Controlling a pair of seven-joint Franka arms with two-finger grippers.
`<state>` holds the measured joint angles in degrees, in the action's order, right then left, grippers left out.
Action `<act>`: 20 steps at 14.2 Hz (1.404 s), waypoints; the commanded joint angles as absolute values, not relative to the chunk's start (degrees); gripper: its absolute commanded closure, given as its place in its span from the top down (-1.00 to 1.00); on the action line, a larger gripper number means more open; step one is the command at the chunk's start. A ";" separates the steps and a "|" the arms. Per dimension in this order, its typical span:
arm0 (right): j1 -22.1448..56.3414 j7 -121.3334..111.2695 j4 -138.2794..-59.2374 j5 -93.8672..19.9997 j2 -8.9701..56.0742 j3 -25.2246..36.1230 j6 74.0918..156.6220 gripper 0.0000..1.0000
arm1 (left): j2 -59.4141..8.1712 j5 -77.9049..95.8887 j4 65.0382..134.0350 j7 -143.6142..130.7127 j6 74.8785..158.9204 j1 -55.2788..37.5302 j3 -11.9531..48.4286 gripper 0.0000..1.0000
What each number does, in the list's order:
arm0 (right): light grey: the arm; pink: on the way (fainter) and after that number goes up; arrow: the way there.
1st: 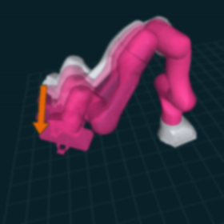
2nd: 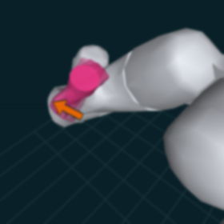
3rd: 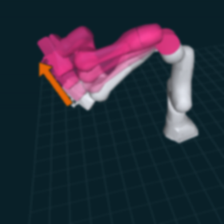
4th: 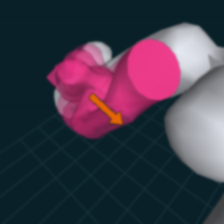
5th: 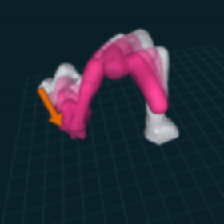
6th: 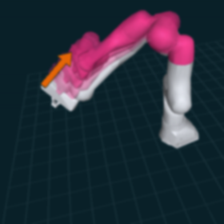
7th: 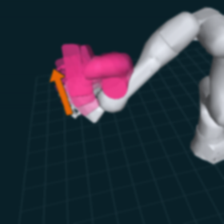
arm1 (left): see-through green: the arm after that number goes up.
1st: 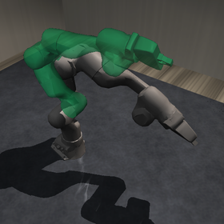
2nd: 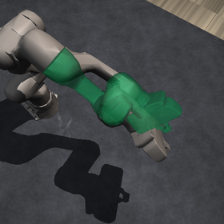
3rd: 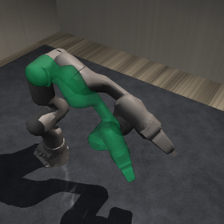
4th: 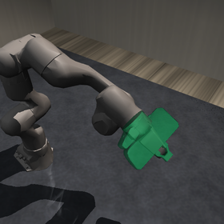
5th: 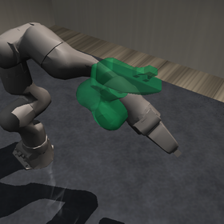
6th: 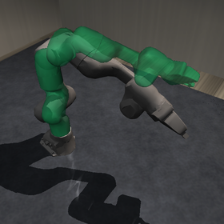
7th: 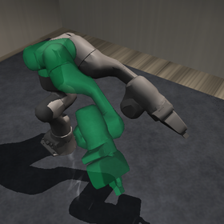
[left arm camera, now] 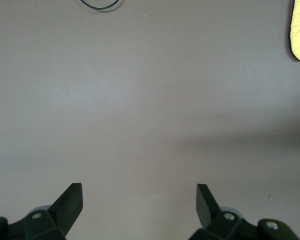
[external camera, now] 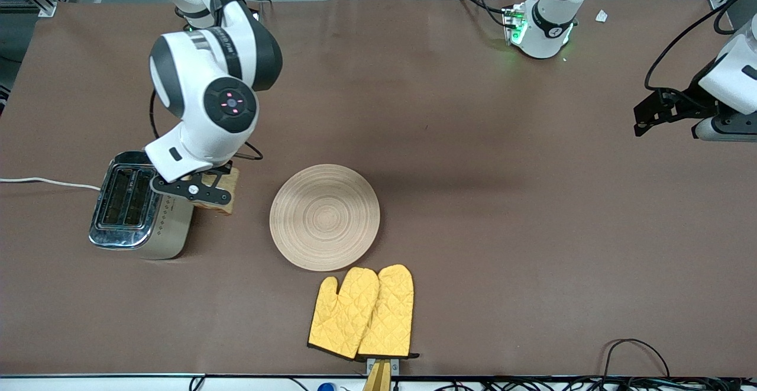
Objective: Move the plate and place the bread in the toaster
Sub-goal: 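Lift the bread and carry it above the toaster slot, then lower the bread into the toaster slot with the right gripper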
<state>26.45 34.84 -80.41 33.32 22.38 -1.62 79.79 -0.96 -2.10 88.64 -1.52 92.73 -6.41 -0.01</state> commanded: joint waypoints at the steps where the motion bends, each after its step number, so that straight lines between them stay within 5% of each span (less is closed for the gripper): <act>1: 26.81 34.55 -79.45 42.85 23.47 -1.23 75.42 -0.99 | -0.61 -1.14 89.12 -1.14 93.52 -6.50 -0.26 1.00; 8: 21.54 27.77 -82.61 58.96 25.22 -0.97 74.18 -0.99 | -1.23 1.84 88.68 -1.41 93.60 -6.33 -0.44 1.00; 20: 20.21 30.41 -87.53 60.91 29.36 -0.97 74.00 -0.99 | -1.14 1.32 88.42 -1.23 93.08 -6.42 -0.61 1.00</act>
<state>20.54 29.05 -85.16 59.52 30.25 -0.39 74.49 -1.38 0.94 88.65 -1.47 93.00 -6.24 -0.15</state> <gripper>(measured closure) 0.974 0.000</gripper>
